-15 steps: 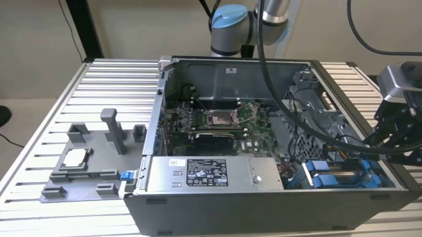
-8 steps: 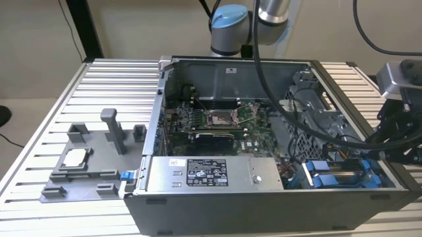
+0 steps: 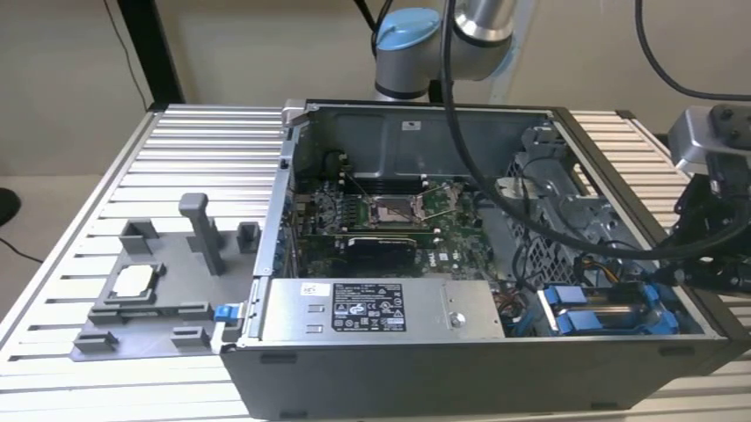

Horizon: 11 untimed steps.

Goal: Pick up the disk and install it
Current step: 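Insert the second disk wire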

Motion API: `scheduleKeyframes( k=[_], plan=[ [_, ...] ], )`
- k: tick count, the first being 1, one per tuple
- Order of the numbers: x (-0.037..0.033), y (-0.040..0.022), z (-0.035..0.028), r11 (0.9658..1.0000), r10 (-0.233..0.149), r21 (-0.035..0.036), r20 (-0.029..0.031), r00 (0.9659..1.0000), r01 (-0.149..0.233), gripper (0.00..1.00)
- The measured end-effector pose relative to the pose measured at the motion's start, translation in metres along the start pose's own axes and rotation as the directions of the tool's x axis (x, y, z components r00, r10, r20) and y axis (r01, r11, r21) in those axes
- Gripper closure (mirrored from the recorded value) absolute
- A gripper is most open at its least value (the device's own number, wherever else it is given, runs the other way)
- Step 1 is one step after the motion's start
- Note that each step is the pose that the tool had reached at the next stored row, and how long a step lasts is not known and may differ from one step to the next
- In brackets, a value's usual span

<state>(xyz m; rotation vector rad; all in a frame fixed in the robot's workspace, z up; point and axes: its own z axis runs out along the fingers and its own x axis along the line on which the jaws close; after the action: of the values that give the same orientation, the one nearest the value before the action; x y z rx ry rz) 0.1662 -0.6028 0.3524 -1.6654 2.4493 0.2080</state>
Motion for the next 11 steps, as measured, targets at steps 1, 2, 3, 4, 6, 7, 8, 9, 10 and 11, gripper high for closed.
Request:
scheduleKeyframes(
  k=[1,2,3,4,6,7,8,9,10,11],
  plan=[
    [0.0002,0.0004,-0.0001,1.0,0.003,0.0001,0.0015,1.0,-0.003,0.0],
    [0.0003,0.0008,-0.0001,1.0,0.005,0.0,0.003,1.0,-0.005,0.0],
    [0.0005,0.0013,0.0,1.0,0.007,0.0003,0.0036,1.0,-0.007,0.0],
    [0.0007,0.0018,0.0,1.0,0.01,0.0007,0.0041,0.9999,-0.01,0.0],
    [0.0011,0.0028,-0.0002,0.9999,0.013,0.0013,0.0048,0.9999,-0.013,0.0],
    [0.0013,0.0033,-0.0002,0.9999,0.015,0.0015,0.0054,0.9999,-0.015,0.0],
    [0.0015,0.0037,-0.0002,0.9999,0.017,0.0017,0.006,0.9998,-0.017,0.0],
    [0.0016,0.0041,-0.0002,0.9998,0.018,0.0018,0.0064,0.9998,-0.018,0.0],
    [0.0017,0.0045,-0.0003,0.9998,0.019,0.0019,0.0068,0.9998,-0.019,0.0],
    [0.0018,0.0047,-0.0003,0.9998,0.02,0.0019,0.007,0.9998,-0.02,0.0]
  ],
)
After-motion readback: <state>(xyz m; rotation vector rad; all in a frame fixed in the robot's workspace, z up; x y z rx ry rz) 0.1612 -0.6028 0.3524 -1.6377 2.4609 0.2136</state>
